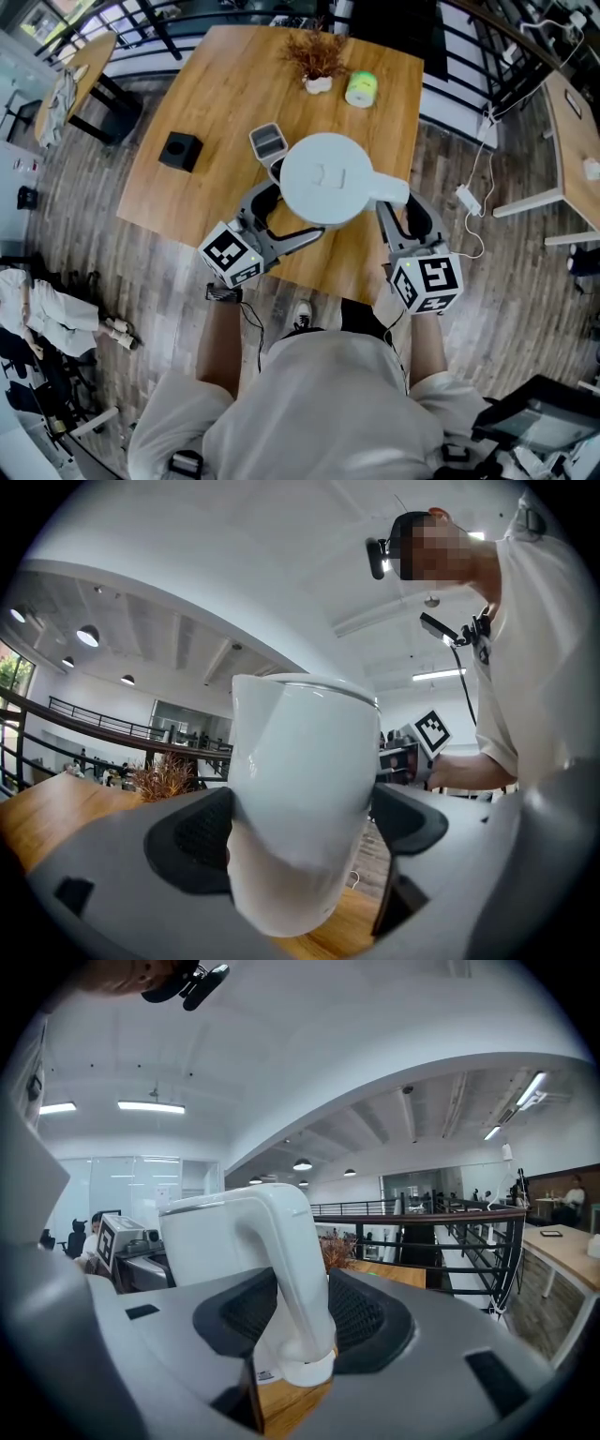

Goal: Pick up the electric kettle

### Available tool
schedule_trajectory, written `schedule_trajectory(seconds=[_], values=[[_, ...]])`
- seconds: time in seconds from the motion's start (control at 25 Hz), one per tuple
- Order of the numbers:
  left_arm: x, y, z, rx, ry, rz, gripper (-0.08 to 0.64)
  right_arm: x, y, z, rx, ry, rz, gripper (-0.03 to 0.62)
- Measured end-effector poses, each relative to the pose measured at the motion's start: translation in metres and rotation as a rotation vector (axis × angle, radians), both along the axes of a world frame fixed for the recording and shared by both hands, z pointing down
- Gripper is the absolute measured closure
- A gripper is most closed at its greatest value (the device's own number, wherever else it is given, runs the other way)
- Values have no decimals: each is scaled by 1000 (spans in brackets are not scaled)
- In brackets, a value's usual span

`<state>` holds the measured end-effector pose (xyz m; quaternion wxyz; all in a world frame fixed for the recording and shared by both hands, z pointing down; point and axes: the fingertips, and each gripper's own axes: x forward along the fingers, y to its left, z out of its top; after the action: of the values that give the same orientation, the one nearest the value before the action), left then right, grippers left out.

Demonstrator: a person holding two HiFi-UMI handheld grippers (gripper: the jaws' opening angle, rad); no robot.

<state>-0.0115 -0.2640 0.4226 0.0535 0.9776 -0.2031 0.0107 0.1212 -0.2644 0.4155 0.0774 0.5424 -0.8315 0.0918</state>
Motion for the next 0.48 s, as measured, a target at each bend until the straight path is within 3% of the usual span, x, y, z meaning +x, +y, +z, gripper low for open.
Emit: schedule_trajectory(seconds=[0.48], values=[[-17, 36, -28, 22, 38, 10, 100, -15, 38, -32, 59, -9, 36, 423]])
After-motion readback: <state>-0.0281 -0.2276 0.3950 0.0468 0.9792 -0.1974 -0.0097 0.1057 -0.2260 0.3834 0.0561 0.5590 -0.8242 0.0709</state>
